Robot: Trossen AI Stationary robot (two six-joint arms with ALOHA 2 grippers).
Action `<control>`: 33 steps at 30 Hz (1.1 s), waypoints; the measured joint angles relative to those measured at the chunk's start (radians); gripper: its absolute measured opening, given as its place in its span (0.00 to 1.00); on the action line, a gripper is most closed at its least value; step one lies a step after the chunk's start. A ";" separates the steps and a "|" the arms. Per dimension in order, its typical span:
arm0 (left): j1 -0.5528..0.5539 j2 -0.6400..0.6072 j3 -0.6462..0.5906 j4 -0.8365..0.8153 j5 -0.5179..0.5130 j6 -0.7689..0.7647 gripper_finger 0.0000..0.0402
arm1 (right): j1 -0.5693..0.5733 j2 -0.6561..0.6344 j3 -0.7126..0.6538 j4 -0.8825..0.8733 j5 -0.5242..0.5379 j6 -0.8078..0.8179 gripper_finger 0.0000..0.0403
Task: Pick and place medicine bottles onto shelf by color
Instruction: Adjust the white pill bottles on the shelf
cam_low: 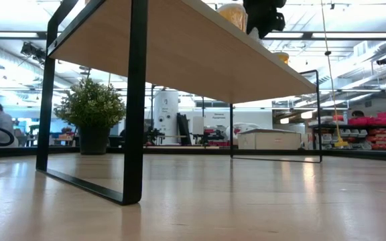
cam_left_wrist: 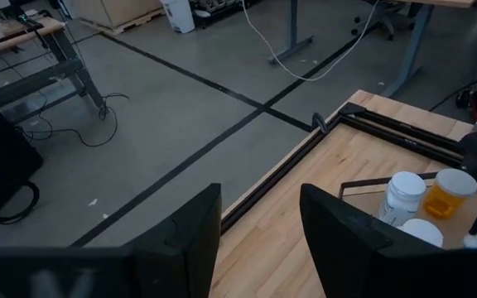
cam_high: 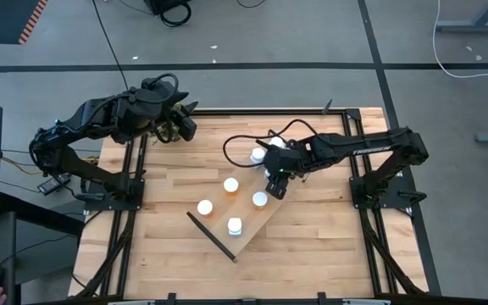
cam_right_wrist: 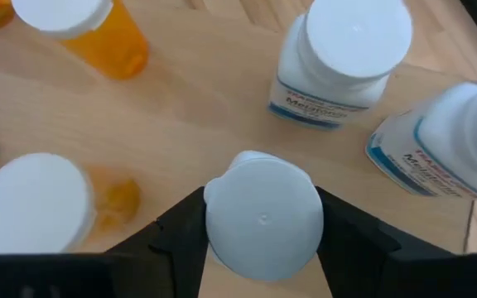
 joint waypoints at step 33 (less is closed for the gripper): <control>0.000 -0.001 0.000 -0.011 0.000 -0.005 0.43 | 0.059 -0.041 -0.036 -0.056 0.072 0.058 0.50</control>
